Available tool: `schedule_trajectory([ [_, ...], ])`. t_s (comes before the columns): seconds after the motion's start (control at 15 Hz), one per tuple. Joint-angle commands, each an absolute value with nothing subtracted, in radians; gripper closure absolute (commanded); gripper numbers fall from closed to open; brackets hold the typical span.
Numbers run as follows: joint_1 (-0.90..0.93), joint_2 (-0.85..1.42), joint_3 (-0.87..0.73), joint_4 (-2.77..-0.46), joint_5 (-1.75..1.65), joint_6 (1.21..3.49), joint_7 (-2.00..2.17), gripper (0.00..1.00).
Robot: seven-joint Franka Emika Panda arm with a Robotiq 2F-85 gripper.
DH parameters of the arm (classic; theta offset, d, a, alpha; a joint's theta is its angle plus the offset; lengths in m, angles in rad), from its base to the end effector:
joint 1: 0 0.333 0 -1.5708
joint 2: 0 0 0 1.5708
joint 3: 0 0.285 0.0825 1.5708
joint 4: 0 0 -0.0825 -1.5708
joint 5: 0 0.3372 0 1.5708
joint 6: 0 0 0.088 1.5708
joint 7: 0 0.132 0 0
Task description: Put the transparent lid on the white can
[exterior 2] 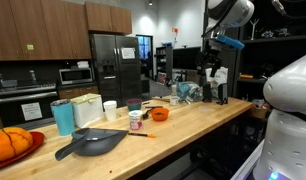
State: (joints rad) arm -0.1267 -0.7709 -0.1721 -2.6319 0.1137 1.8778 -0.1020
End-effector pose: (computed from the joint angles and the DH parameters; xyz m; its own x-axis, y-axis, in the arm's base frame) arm 0.2886 -0.0762 0.4459 0.9824 -0.1852 0.0264 -0.1747 -0.9586 -0.2247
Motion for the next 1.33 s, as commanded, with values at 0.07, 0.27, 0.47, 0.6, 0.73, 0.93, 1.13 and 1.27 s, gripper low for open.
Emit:
schedule_trajectory([
  [0.07, -0.144, -0.734, -0.249, -2.660, 0.063, 1.971, -0.234, 0.00],
  [0.27, -0.151, -0.680, -0.286, -2.657, 0.032, 2.025, -0.288, 0.00],
  [0.47, -0.170, -0.603, -0.330, -2.627, 0.023, 2.054, -0.311, 0.00],
  [0.6, -0.185, -0.543, -0.354, -2.606, 0.024, 2.074, -0.324, 0.00],
  [0.73, -0.207, -0.476, -0.394, -2.571, 0.020, 2.084, -0.364, 0.00],
  [0.93, -0.229, -0.367, -0.442, -2.509, 0.025, 2.090, -0.422, 0.00],
  [1.13, -0.232, -0.247, -0.506, -2.400, 0.058, 1.888, -0.547, 0.00],
  [1.27, -0.253, -0.305, -0.472, -2.456, 0.042, 1.916, -0.518, 0.00],
])
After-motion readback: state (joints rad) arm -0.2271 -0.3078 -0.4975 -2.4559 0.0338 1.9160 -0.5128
